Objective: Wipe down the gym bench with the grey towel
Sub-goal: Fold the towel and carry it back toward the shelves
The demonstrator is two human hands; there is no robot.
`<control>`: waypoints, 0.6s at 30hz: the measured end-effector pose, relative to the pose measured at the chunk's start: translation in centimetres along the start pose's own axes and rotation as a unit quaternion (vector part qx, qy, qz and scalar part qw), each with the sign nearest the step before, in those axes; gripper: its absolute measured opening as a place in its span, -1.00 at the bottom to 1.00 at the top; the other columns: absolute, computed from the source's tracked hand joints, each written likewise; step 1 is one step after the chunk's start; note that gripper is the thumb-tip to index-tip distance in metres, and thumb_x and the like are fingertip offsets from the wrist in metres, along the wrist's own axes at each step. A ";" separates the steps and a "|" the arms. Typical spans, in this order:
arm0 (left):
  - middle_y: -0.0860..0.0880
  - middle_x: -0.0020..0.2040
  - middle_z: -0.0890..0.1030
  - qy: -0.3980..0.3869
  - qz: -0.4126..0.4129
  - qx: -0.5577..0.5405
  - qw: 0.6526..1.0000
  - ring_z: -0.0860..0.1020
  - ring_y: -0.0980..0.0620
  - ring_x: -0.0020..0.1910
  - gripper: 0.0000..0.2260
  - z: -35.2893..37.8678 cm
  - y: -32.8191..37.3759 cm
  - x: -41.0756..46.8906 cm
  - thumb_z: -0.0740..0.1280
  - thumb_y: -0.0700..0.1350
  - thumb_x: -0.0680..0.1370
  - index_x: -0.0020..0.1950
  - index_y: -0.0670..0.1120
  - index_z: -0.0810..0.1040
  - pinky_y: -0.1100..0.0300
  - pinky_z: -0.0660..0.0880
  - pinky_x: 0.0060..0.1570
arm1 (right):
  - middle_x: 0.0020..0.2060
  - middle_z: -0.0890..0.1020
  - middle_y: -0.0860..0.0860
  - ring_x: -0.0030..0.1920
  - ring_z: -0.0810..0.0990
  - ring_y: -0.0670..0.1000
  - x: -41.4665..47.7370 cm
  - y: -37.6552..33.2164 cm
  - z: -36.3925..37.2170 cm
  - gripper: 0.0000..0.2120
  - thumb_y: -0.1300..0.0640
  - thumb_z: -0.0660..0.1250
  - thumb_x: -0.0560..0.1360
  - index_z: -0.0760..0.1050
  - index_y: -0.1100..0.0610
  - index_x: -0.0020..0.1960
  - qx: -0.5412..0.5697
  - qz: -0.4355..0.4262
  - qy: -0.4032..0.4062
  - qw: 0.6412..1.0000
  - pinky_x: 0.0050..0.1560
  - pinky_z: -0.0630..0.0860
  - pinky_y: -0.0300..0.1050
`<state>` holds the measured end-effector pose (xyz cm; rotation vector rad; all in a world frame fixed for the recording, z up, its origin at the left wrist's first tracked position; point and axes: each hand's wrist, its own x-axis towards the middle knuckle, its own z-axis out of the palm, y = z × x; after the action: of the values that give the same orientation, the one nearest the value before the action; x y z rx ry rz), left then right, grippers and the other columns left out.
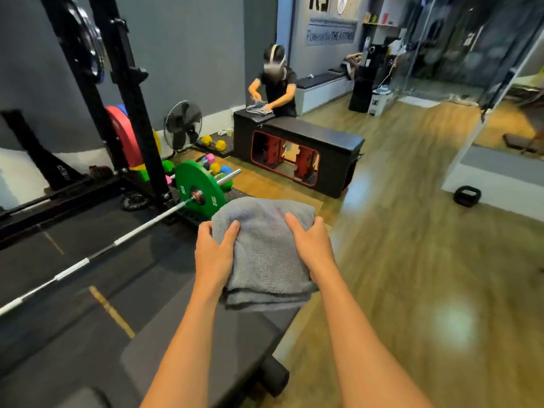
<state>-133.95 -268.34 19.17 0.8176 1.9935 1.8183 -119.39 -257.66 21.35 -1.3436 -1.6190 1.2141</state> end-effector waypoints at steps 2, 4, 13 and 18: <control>0.09 -0.08 0.55 -0.042 0.013 -0.010 0.999 0.54 0.15 -0.08 -0.76 3.2 7.6 0.9 0.36 0.10 0.51 0.03 -0.02 0.43 0.15 0.42 -0.16 | 0.09 0.56 0.05 0.04 0.55 0.08 0.9 -5.1 -6.0 -0.53 -0.19 0.34 0.45 0.38 0.11 0.18 0.030 0.005 0.044 0.999 -0.04 0.44 -0.05; 0.08 -0.09 0.56 -0.077 0.028 -0.027 0.996 0.54 0.17 -0.10 -0.75 7.0 14.5 1.2 0.36 0.10 0.51 0.02 -0.03 0.44 0.20 0.42 -0.19 | 0.06 0.56 0.03 0.04 0.55 0.07 2.0 -9.4 -12.3 -0.59 -0.15 0.35 0.46 0.38 0.09 0.15 0.057 0.016 0.074 0.996 -0.04 0.48 -0.01; 0.07 -0.08 0.56 -0.179 0.111 -0.074 0.975 0.54 0.19 -0.12 -0.77 27.1 31.2 -0.6 0.36 0.08 0.52 0.03 -0.02 0.45 0.30 0.39 -0.25 | -0.09 0.60 -0.08 -0.14 0.61 -0.14 7.9 -15.5 -37.0 -0.60 -0.11 0.45 0.43 0.40 0.06 0.12 0.126 -0.064 0.171 0.975 -0.24 0.53 -0.21; 0.10 -0.06 0.56 -0.200 0.118 -0.074 0.970 0.52 0.25 -0.13 -0.71 36.9 34.3 0.2 0.38 0.11 0.50 0.07 -0.04 0.45 0.35 0.36 -0.28 | -0.06 0.60 -0.07 -0.10 0.61 -0.10 13.5 -14.7 -44.4 -0.59 -0.11 0.44 0.43 0.39 0.05 0.16 0.153 -0.066 0.205 0.964 -0.21 0.53 -0.17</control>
<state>-105.72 -237.95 47.70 1.3013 1.5431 1.7250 -86.17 -234.96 48.67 -1.1749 -1.1548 0.9801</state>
